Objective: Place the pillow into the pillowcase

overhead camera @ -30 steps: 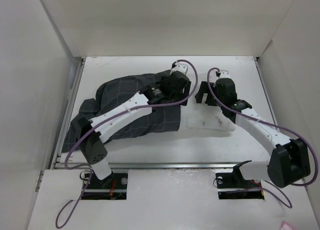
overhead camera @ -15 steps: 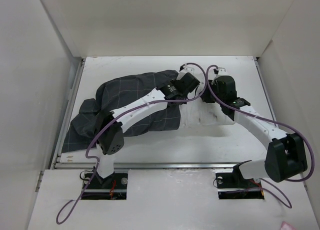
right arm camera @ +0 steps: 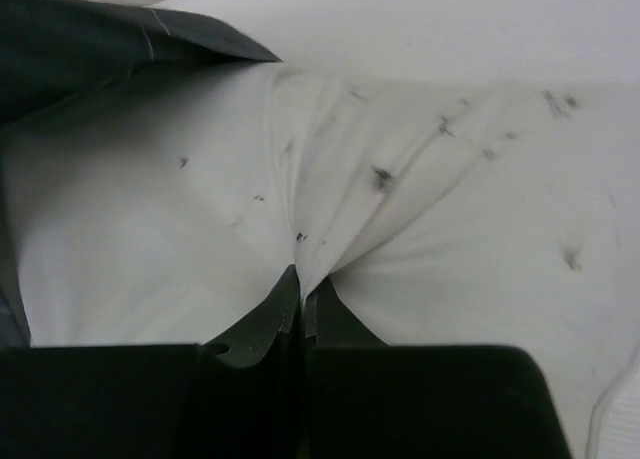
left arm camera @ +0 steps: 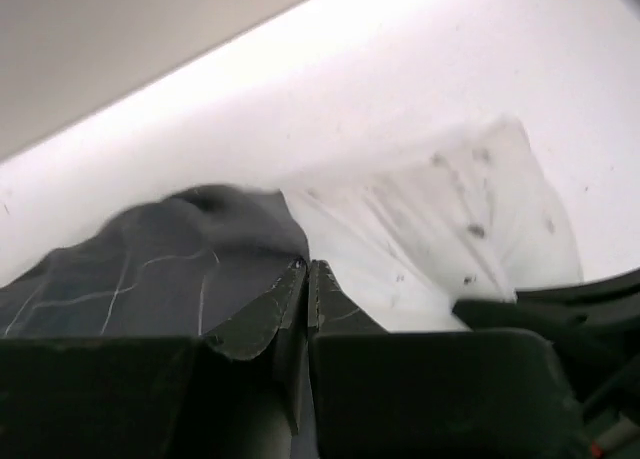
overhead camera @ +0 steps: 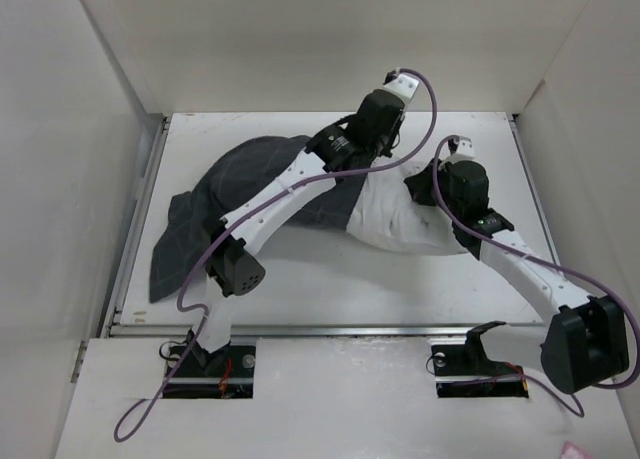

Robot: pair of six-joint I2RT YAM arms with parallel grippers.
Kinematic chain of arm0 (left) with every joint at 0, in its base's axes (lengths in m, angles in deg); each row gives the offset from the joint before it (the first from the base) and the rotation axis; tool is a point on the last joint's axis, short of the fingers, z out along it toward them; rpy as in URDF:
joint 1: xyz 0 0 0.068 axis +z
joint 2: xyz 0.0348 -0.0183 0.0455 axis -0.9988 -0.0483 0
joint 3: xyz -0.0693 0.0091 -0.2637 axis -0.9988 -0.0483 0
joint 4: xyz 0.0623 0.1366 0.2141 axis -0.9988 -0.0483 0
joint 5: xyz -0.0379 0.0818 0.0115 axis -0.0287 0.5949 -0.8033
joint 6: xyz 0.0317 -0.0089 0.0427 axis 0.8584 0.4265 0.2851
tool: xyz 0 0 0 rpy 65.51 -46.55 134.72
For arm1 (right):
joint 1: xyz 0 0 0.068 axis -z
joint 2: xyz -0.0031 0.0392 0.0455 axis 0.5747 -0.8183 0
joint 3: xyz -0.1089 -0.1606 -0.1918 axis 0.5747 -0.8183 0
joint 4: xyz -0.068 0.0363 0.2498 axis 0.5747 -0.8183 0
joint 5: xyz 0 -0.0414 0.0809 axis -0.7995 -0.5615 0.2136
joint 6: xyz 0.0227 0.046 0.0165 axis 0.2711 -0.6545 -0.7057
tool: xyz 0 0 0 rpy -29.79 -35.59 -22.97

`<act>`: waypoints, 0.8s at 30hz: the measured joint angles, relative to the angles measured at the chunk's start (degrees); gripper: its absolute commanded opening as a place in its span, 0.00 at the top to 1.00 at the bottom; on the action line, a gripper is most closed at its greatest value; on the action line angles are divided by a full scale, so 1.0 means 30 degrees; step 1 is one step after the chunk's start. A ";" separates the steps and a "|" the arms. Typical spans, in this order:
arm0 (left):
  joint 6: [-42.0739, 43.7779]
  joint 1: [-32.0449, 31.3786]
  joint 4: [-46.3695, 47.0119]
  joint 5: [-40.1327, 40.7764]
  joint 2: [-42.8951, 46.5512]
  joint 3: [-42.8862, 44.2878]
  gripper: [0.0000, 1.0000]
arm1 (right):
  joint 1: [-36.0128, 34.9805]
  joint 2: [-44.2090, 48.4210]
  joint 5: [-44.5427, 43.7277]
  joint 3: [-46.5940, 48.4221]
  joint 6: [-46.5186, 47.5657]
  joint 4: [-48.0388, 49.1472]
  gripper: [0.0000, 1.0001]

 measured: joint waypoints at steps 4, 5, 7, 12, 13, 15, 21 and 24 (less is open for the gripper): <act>0.1392 0.0386 0.1100 -0.0925 -0.0627 0.1282 1.00 | 0.0095 0.0015 0.1406 -0.0707 -0.0925 0.1224 1.00; 0.1610 0.0466 0.1311 -0.1202 -0.0656 0.1282 1.00 | 0.0080 0.0029 0.1734 -0.1005 -0.1209 0.1552 1.00; 0.1909 0.0539 0.1654 -0.1872 -0.0736 0.1282 1.00 | 0.0066 0.0189 0.2069 -0.1719 -0.1654 0.2310 1.00; 0.1960 0.0554 0.2353 -0.3490 -0.0517 0.0189 1.00 | -0.0561 0.1807 0.1523 -0.3738 -0.1931 0.4116 1.00; 0.1829 0.0546 0.2790 -0.3650 -0.0197 -0.0736 1.00 | -0.0692 0.1982 0.1515 -0.3854 -0.1770 0.4226 0.98; 0.1304 0.0546 0.3453 -0.3942 0.1195 -0.3949 1.00 | -0.1020 0.1909 0.1523 -0.3730 -0.0874 0.4138 0.71; -0.0852 0.0714 0.4160 -0.2732 0.5238 -1.1672 0.93 | -0.4073 -0.1217 -0.0597 0.0408 0.3038 0.1311 0.32; -0.2106 0.0954 0.4051 -0.1894 0.6419 -1.2772 0.26 | -0.4539 -0.1523 -0.1173 0.0984 0.3738 0.1020 0.20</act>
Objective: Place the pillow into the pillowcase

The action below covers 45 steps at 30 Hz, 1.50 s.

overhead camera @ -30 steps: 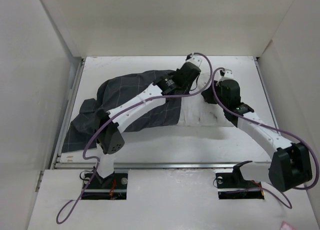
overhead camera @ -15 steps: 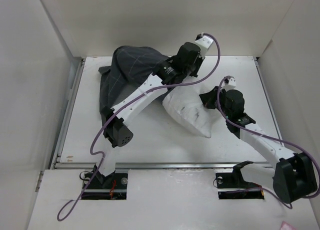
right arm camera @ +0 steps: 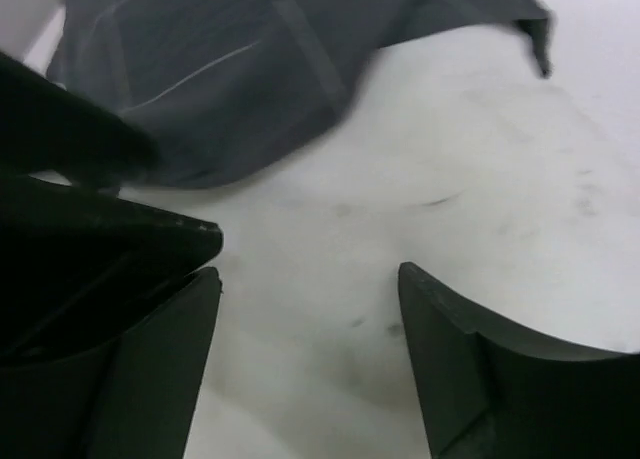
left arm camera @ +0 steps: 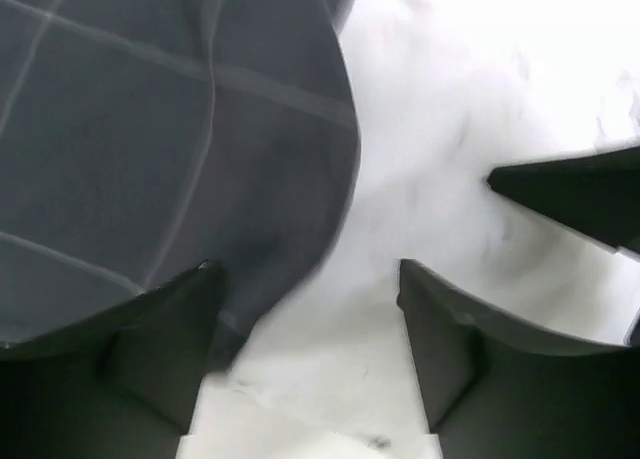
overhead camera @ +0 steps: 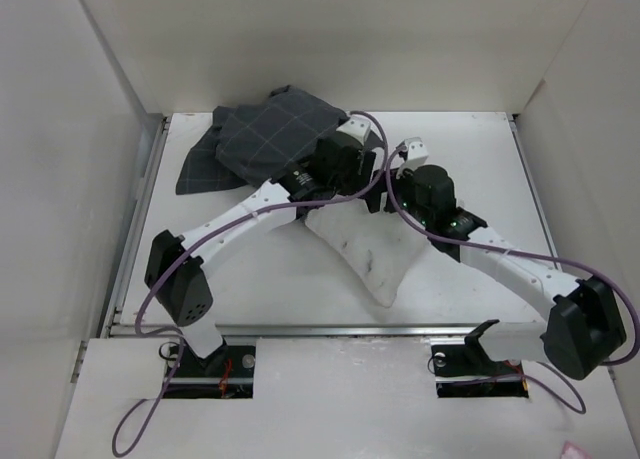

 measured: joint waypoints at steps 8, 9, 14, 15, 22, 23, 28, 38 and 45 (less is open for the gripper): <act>-0.2871 0.0080 0.0109 0.2645 0.2943 -0.1552 0.00 | -0.0707 0.0583 0.0765 0.0954 0.3606 -0.0969 0.10; -0.3228 0.0044 0.0095 0.2943 0.3650 -0.2244 0.00 | -0.0925 0.0670 0.1151 0.1107 0.4248 -0.1166 0.06; -0.5195 0.0102 -0.0102 0.4058 0.7592 -0.5916 0.00 | -0.1865 0.0481 0.2375 0.2106 0.6776 -0.2594 0.02; -0.5566 0.0138 -0.0109 0.4226 0.8357 -0.6652 0.00 | -0.2069 0.0240 0.2397 0.2368 0.7155 -0.2790 0.02; -0.7519 0.0277 -0.0109 0.4787 1.0899 -1.0601 0.00 | -0.4022 -0.4736 0.0780 0.5617 0.8794 -0.4590 0.01; -0.7679 0.0270 -0.0109 0.4794 1.0928 -1.0979 0.00 | -0.4102 -0.5472 0.0474 0.5938 0.8903 -0.4707 0.01; -0.8204 0.0270 0.0437 0.4721 1.0979 -1.3012 0.00 | -0.4160 -0.7730 -0.1290 0.6521 0.8976 -0.5151 0.02; -0.7919 0.0838 0.4663 0.4087 0.8291 -1.5839 0.00 | -0.4175 -0.6659 -0.2062 0.6528 0.8663 -0.5428 0.02; -0.6827 0.1989 0.7621 0.4714 0.6142 -1.5664 0.13 | -0.4146 -0.5136 -0.2135 0.5982 0.8306 -0.5836 0.02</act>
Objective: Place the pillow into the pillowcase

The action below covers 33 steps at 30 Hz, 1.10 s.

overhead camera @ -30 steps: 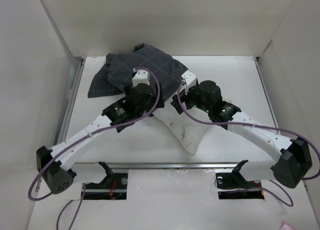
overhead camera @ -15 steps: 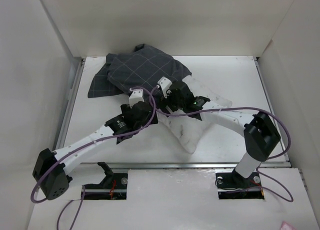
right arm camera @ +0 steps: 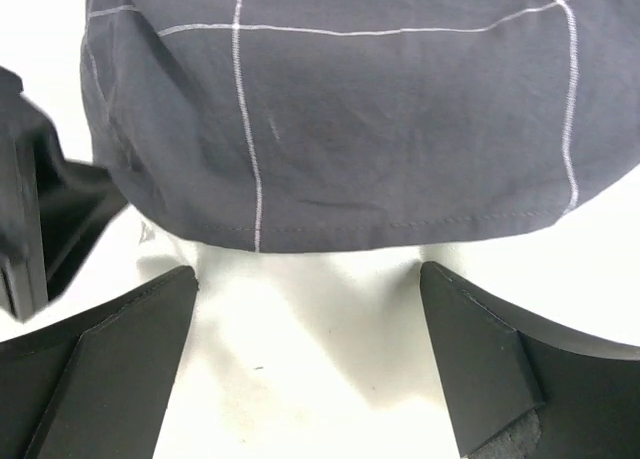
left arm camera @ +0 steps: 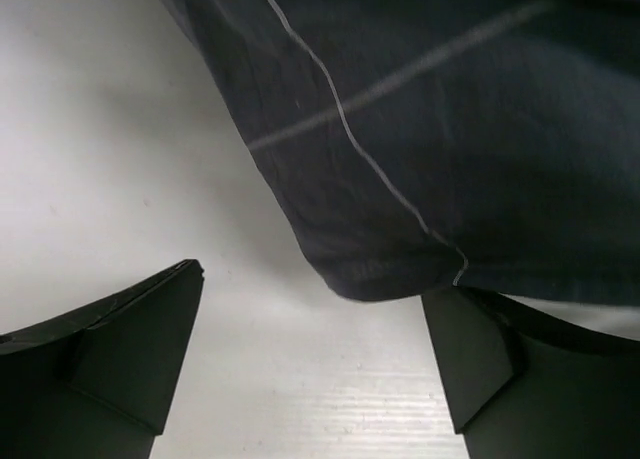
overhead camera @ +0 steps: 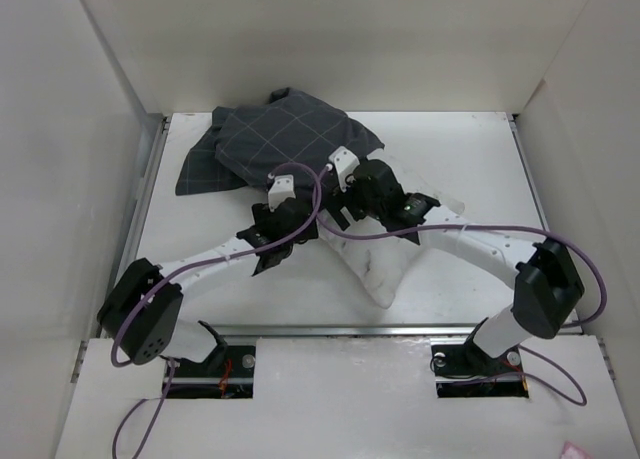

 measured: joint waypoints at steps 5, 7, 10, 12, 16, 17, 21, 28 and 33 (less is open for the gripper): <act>0.0415 0.0896 0.0583 0.0605 -0.0546 0.0430 0.62 | 0.0007 0.0270 -0.0036 -0.0138 -0.0364 -0.0175 0.02; 0.0401 0.1158 0.0488 0.0882 -0.0838 0.0729 0.89 | 0.0007 0.0517 0.0022 -0.0357 -0.0408 -0.0313 0.02; 0.0408 0.1304 0.0248 0.1107 -0.1013 0.1107 1.00 | 0.0007 0.0852 0.0707 -0.0568 -0.0393 -0.0466 0.02; 0.0444 0.1311 0.0080 0.1078 -0.0911 0.1217 1.00 | 0.0007 0.0867 0.1566 -0.0568 -0.0357 -0.0437 0.02; 0.0597 0.1311 -0.0393 0.0597 0.0372 0.1231 1.00 | 0.0029 0.0342 0.3337 -0.0554 -0.0350 -0.0073 0.01; 0.0663 0.1311 -0.0437 0.0401 0.0925 0.1224 1.00 | 0.0044 0.0022 0.3687 -0.0532 -0.0342 0.0182 0.01; 0.0933 0.1370 -0.0663 -0.0226 0.3096 0.1224 1.00 | 0.0095 -0.2288 0.4095 0.0408 -0.0262 0.1311 0.07; 0.2237 0.1501 -0.1144 -0.1202 0.4415 0.1435 1.00 | 0.0117 -0.4466 0.2914 0.1705 -0.1778 0.5646 1.00; 0.3774 0.1537 -0.2455 -0.2463 0.3993 0.4328 1.00 | 0.0240 -0.4131 0.1406 0.1647 -0.4284 0.9617 1.00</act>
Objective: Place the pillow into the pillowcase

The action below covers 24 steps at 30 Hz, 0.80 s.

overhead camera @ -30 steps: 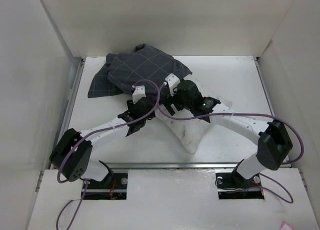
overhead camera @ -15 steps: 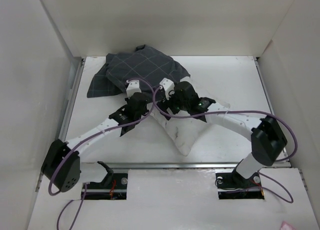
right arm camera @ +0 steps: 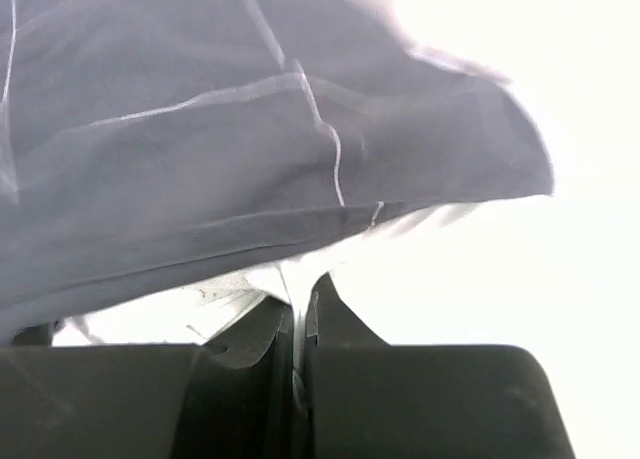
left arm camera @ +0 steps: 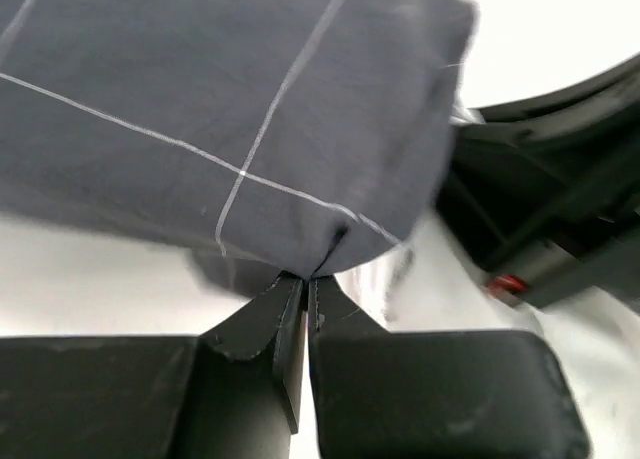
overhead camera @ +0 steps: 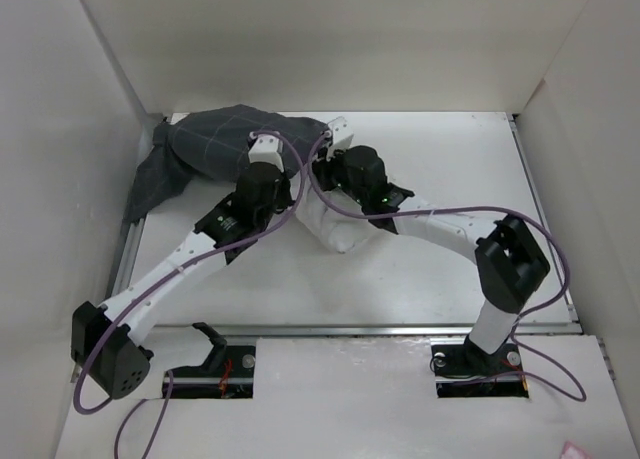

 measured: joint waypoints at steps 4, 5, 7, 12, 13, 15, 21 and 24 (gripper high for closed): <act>0.0882 -0.0036 -0.0641 -0.1836 -0.0029 0.2477 1.00 | 0.0532 0.1209 -0.0860 0.0044 -0.2237 0.1399 1.00; 0.1042 -0.0058 -0.0736 -0.2514 -0.0036 0.2987 1.00 | 0.0707 0.1581 -0.0925 0.0051 -0.2812 0.1581 1.00; 0.1275 -0.0197 -0.1035 -0.3789 -0.0044 0.3963 1.00 | 0.0998 0.2259 -0.1027 0.0051 -0.3818 0.1989 1.00; 0.1508 -0.1341 -0.2047 -0.6419 -0.0612 0.5982 1.00 | 0.1180 0.3184 -0.1814 0.0044 -0.5639 0.3417 1.00; 0.1537 -0.1559 -0.2310 -0.6907 -0.0845 0.6360 1.00 | 0.1188 0.3184 -0.1960 -0.0007 -0.5850 0.3956 1.00; 0.1632 -0.1851 -0.2703 -0.7956 -0.1392 0.7104 1.00 | 0.1209 0.3177 -0.2084 -0.0379 -0.6229 0.5158 1.00; 0.1727 -0.2025 -0.4277 -1.0426 -0.3060 0.9712 1.00 | 0.1020 0.2514 -0.2725 -0.1348 -0.6819 0.7271 1.00; 0.1647 -0.2040 -0.4816 -1.1672 -0.3679 1.0754 1.00 | 0.0765 0.1639 -0.3242 -0.1341 -0.7089 0.7759 1.00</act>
